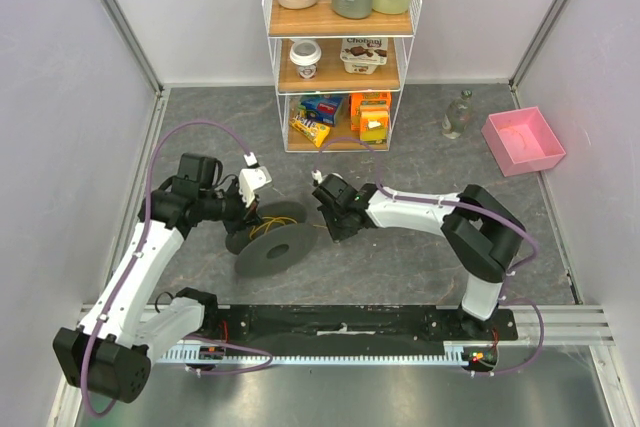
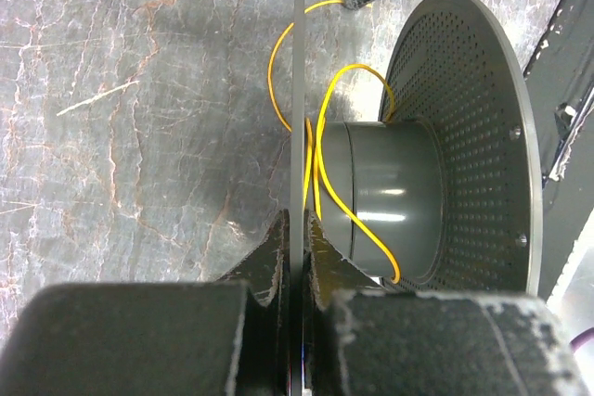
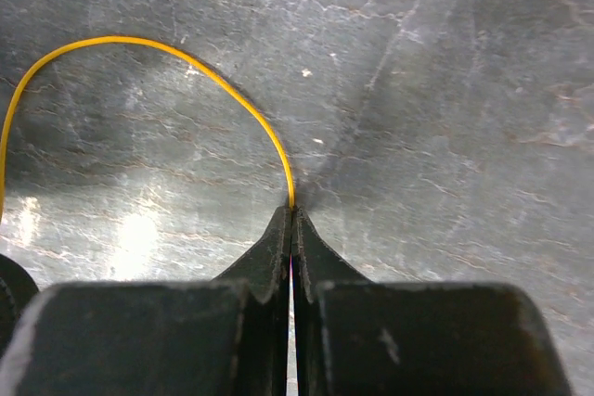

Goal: Wrap the cables

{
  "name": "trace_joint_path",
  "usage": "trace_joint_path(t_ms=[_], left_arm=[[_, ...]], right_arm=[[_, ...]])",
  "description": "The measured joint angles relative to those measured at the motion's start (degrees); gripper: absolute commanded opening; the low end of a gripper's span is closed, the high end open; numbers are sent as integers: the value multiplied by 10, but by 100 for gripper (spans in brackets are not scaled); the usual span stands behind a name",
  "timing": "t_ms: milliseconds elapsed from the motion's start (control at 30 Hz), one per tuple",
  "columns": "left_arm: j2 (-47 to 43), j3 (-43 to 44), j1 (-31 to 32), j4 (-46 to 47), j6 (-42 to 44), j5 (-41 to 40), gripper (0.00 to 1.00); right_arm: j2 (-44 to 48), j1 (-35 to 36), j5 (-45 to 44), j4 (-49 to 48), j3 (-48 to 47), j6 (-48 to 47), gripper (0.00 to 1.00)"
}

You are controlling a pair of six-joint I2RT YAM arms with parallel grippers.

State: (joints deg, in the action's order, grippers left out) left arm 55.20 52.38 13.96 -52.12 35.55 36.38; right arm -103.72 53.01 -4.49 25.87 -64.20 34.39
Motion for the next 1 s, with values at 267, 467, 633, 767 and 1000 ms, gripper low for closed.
trace_joint_path(t_ms=[267, 467, 633, 767, 1000], left_arm=[[-3, -2, 0, 26, -42, 13, 2], [-3, -15, 0, 72, -73, 12, 2], [2, -15, 0, 98, -103, 12, 2], [3, -15, -1, 123, -154, 9, 2], [3, -1, -8, 147, -258, 19, 2]], right_arm=[[53, -13, -54, 10, 1, -77, 0], [65, -20, -70, 10, 13, -122, 0], [61, -42, -57, 16, 23, -149, 0], [64, -76, -30, 12, 30, -168, 0], [129, -114, 45, 1, 72, -225, 0]])
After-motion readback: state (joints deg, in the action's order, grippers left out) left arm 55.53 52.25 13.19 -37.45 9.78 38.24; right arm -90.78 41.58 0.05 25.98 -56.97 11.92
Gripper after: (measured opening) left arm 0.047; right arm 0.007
